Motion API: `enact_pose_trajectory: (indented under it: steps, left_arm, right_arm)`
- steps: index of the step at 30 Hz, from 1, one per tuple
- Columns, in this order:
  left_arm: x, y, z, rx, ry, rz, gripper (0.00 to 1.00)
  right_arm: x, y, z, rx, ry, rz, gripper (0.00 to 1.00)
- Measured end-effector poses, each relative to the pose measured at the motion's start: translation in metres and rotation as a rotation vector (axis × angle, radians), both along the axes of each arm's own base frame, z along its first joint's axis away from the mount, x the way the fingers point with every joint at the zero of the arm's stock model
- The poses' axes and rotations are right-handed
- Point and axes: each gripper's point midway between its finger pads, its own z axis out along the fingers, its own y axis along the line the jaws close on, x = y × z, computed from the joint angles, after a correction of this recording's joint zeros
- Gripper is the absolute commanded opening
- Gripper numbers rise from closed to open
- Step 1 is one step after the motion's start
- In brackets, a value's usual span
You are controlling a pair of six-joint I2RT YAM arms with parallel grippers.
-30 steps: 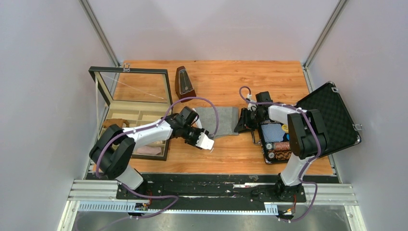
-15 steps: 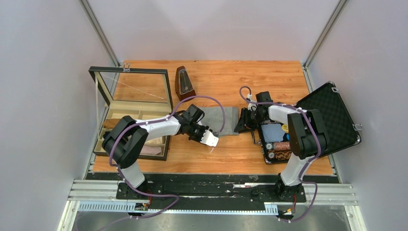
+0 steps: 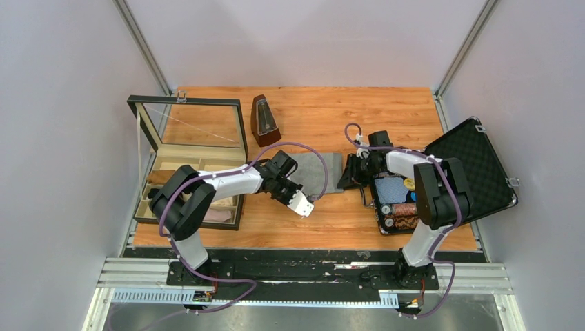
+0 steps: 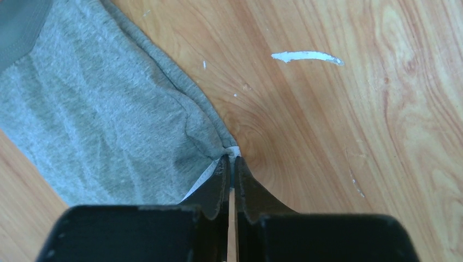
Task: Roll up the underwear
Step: Fold the underwear at the center of the board.
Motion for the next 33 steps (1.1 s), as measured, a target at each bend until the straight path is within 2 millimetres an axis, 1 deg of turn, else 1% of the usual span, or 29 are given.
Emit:
enact_pose_trajectory:
  steps: [2,5,6,8,10,12,13,14,15,16,17,19,21,23,24,27,29,33]
  left_arm:
    - [0.001,0.001,0.0,0.009,-0.013,-0.007,0.0]
    - [0.002,0.002,0.001,0.013,-0.02,-0.009,0.0]
    - [0.001,0.003,0.001,0.014,-0.015,-0.01,0.0]
    - [-0.001,0.006,0.002,0.02,0.009,-0.005,0.0]
    - [-0.006,0.01,0.005,0.025,0.054,-0.001,0.0]
    - [-0.011,0.012,0.009,0.026,0.097,-0.005,0.0]
    - [-0.012,0.012,0.012,0.026,0.112,-0.005,0.0]
    - [-0.013,0.012,0.014,0.026,0.125,-0.008,0.0]
    - [-0.014,0.012,0.017,0.025,0.133,-0.009,0.0]
    - [-0.015,0.012,0.018,0.025,0.14,-0.013,0.0]
    - [-0.016,0.013,0.019,0.027,0.145,-0.016,0.0]
    - [-0.019,0.015,0.019,0.036,0.157,-0.024,0.0]
    - [-0.022,0.018,0.017,0.047,0.169,-0.027,0.0]
    - [-0.023,0.018,0.017,0.049,0.169,-0.028,0.0]
    - [-0.023,0.018,0.017,0.049,0.168,-0.03,0.0]
    - [-0.025,0.021,0.011,0.052,0.168,-0.035,0.0]
    - [-0.03,0.025,0.006,0.064,0.179,-0.037,0.0]
    - [-0.033,0.027,0.004,0.062,0.177,-0.039,0.0]
  right_arm:
    - [0.002,-0.002,0.003,-0.002,-0.015,0.001,0.35]
    - [0.003,-0.009,0.014,-0.003,-0.049,0.012,0.48]
    - [0.003,-0.011,0.022,0.006,-0.065,0.029,0.53]
    - [0.006,-0.009,0.044,0.037,-0.129,0.087,0.55]
    - [0.011,-0.006,0.076,0.083,-0.265,0.204,0.55]
    - [0.009,-0.001,0.107,0.103,-0.46,0.346,0.55]
    - [0.004,0.001,0.12,0.092,-0.577,0.424,0.55]
    - [-0.003,0.003,0.129,0.066,-0.702,0.506,0.55]
    - [-0.014,0.006,0.134,0.037,-0.832,0.602,0.54]
    - [-0.026,0.01,0.134,0.017,-0.931,0.684,0.52]
    - [-0.038,0.013,0.129,-0.01,-1.04,0.776,0.49]
    - [-0.061,0.019,0.107,-0.038,-1.159,0.947,0.46]
    - [-0.071,0.019,0.084,-0.063,-1.207,1.078,0.46]
    - [-0.073,0.02,0.065,-0.084,-1.232,1.183,0.46]
    - [-0.073,0.021,0.061,-0.091,-1.249,1.221,0.45]
    - [-0.072,0.024,0.056,-0.113,-1.311,1.307,0.43]
    - [-0.072,0.028,0.055,-0.118,-1.35,1.353,0.39]
    - [-0.073,0.032,0.042,-0.12,-1.355,1.415,0.35]
